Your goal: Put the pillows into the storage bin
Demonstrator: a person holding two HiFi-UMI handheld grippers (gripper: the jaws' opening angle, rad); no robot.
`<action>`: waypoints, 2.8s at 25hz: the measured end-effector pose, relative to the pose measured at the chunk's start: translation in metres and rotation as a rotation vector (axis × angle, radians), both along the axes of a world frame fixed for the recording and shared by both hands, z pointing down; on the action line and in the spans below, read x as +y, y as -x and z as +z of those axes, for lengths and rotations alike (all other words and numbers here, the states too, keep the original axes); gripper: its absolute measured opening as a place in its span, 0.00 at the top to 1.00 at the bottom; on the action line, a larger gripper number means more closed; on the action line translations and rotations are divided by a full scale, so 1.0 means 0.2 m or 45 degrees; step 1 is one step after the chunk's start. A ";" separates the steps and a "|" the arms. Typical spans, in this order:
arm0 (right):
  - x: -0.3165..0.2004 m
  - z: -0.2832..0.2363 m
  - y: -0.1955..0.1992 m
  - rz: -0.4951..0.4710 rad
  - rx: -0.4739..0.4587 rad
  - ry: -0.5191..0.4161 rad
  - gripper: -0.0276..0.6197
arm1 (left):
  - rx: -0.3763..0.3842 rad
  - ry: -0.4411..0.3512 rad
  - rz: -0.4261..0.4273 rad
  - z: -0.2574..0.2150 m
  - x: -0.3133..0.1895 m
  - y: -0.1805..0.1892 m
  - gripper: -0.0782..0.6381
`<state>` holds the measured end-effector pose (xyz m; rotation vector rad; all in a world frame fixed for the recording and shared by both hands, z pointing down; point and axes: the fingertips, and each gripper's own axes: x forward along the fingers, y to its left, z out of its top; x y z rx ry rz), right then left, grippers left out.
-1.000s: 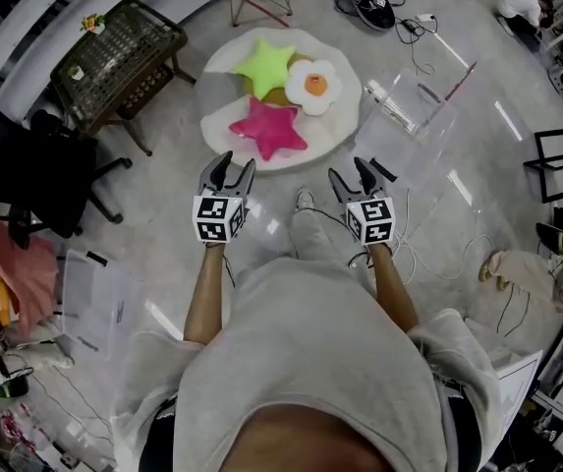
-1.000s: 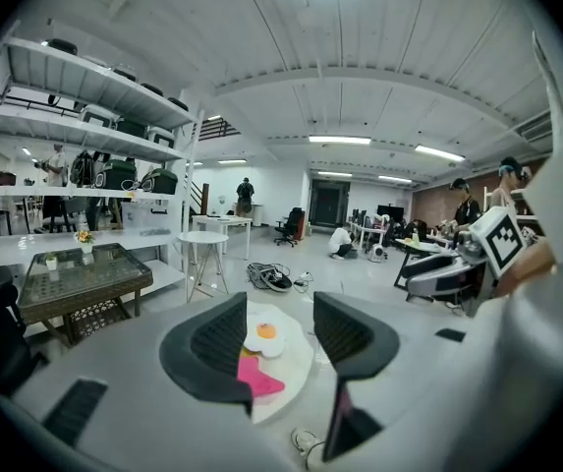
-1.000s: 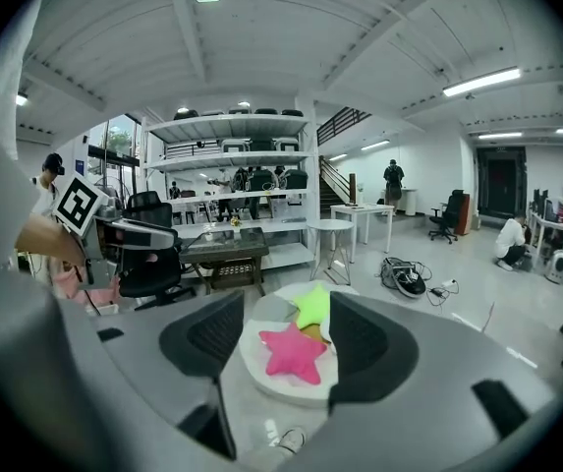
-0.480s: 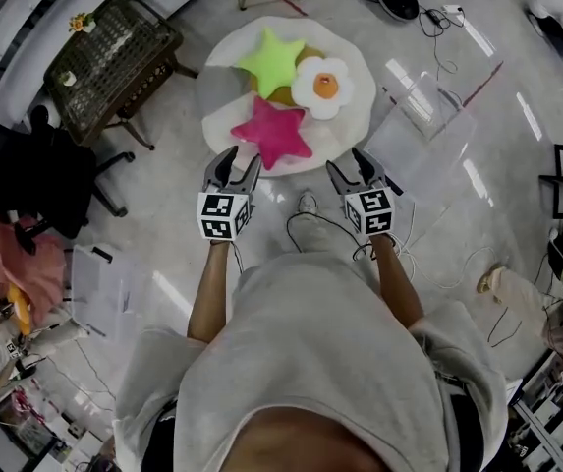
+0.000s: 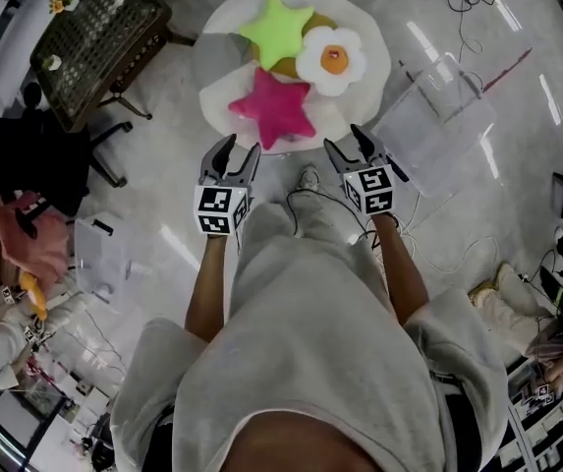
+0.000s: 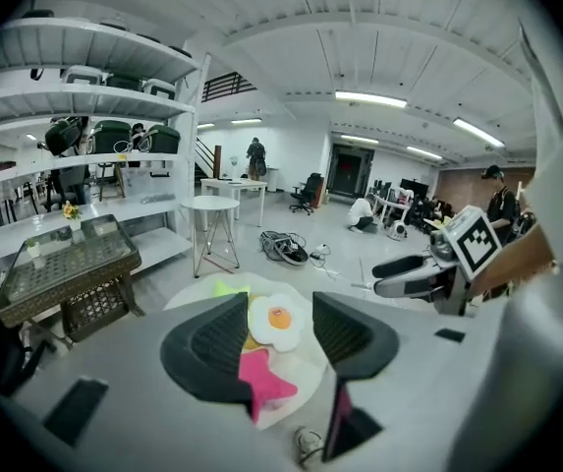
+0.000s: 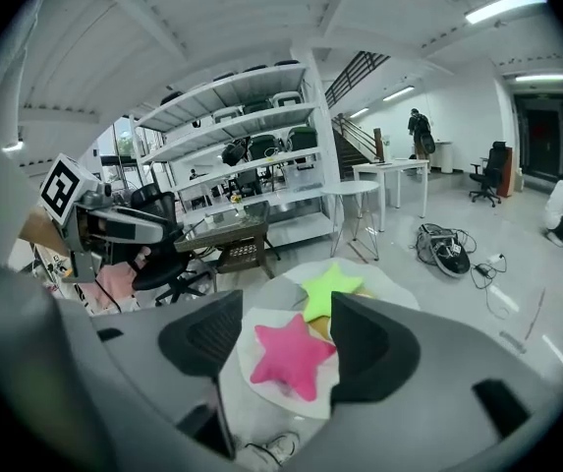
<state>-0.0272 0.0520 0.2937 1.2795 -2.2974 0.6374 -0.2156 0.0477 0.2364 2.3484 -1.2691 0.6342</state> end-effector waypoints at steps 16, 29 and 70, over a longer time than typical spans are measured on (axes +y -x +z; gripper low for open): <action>-0.15 0.37 0.28 0.036 0.050 0.164 0.55 | 0.092 0.062 0.067 0.37 -0.37 0.19 0.61; -0.23 1.00 0.47 -0.054 0.138 0.294 0.51 | 0.133 0.175 0.050 0.89 -0.41 0.34 0.61; -0.23 3.24 0.64 -0.727 0.390 0.768 0.29 | 0.079 0.267 -0.134 1.97 -0.30 0.21 0.61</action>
